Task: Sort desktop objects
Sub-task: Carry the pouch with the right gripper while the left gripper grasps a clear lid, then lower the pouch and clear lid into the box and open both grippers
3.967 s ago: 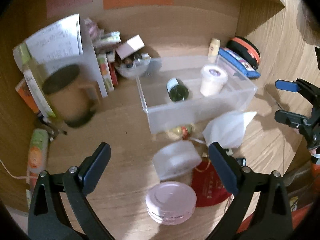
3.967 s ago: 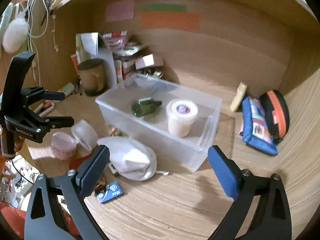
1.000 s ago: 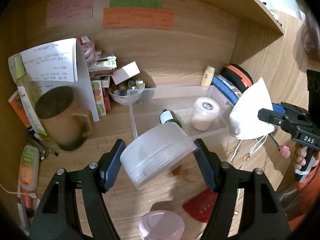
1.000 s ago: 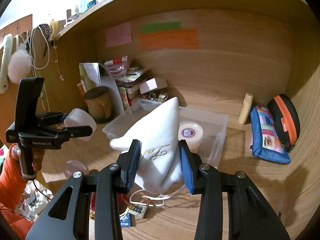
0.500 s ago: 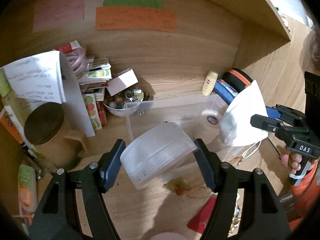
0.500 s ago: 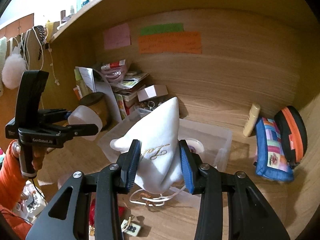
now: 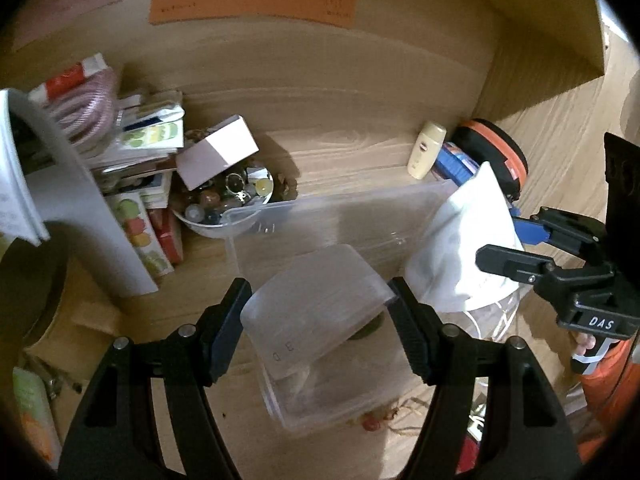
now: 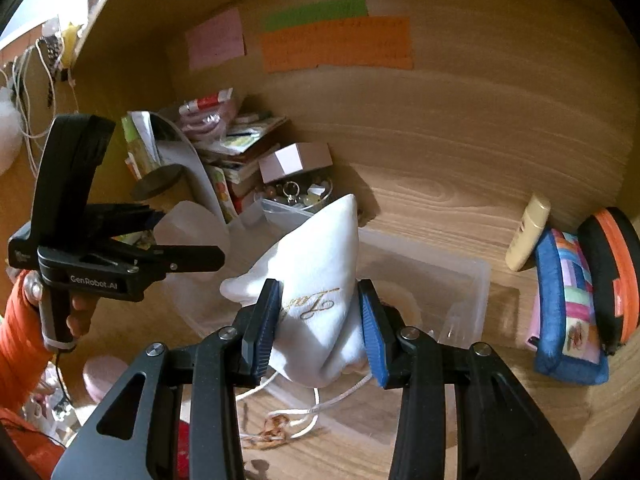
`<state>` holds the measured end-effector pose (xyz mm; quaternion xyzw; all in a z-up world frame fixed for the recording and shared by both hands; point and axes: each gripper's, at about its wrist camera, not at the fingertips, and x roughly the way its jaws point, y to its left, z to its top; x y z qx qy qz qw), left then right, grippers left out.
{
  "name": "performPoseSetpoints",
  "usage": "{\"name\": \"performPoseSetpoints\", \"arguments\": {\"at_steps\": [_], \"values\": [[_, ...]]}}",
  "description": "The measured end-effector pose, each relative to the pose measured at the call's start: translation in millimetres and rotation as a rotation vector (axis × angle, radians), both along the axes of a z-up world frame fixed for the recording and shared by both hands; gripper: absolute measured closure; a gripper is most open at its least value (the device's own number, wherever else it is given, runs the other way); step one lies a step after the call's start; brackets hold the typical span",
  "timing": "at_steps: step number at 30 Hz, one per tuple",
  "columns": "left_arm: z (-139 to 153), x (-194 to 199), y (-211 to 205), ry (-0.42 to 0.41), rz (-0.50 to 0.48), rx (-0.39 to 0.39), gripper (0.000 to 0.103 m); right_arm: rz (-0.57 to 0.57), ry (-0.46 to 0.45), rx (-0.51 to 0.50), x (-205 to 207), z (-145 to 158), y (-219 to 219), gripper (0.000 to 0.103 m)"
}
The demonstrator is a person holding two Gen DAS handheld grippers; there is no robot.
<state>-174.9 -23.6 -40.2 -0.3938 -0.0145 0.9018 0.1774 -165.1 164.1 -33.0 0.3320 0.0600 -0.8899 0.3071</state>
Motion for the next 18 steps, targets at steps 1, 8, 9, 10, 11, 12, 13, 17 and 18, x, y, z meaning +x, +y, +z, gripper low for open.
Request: {"name": "performPoseSetpoints", "arguments": {"at_steps": [1, 8, 9, 10, 11, 12, 13, 17, 18], "values": [[-1, -4, 1, -0.008, -0.003, -0.003, 0.034, 0.004, -0.004, 0.005, -2, -1, -1, 0.067], [-10, -29, 6, -0.043, -0.008, -0.031, 0.034, 0.044, -0.007, 0.066, -14, -6, -18, 0.067], [-11, -33, 7, -0.050, -0.013, -0.033, 0.034, 0.047, -0.003, 0.079, -16, -8, -21, 0.067], [-12, -35, 9, -0.053, -0.017, -0.037, 0.034, 0.052, 0.000, 0.090, -18, -8, -23, 0.067], [-13, -37, 11, -0.055, -0.021, -0.043, 0.034, 0.055, 0.001, 0.095, -19, -8, -25, 0.067], [-15, -39, 12, -0.057, -0.025, -0.046, 0.034, 0.056, 0.001, 0.100, -21, -9, -26, 0.067], [-16, -43, 14, -0.059, -0.027, -0.050, 0.034, 0.061, 0.003, 0.107, -22, -9, -28, 0.067], [-20, -52, 18, -0.078, -0.036, -0.062, 0.034, 0.077, 0.014, 0.136, -25, -10, -34, 0.067], [-22, -55, 19, -0.088, -0.038, -0.070, 0.034, 0.080, 0.016, 0.143, -26, -11, -36, 0.067]]}}
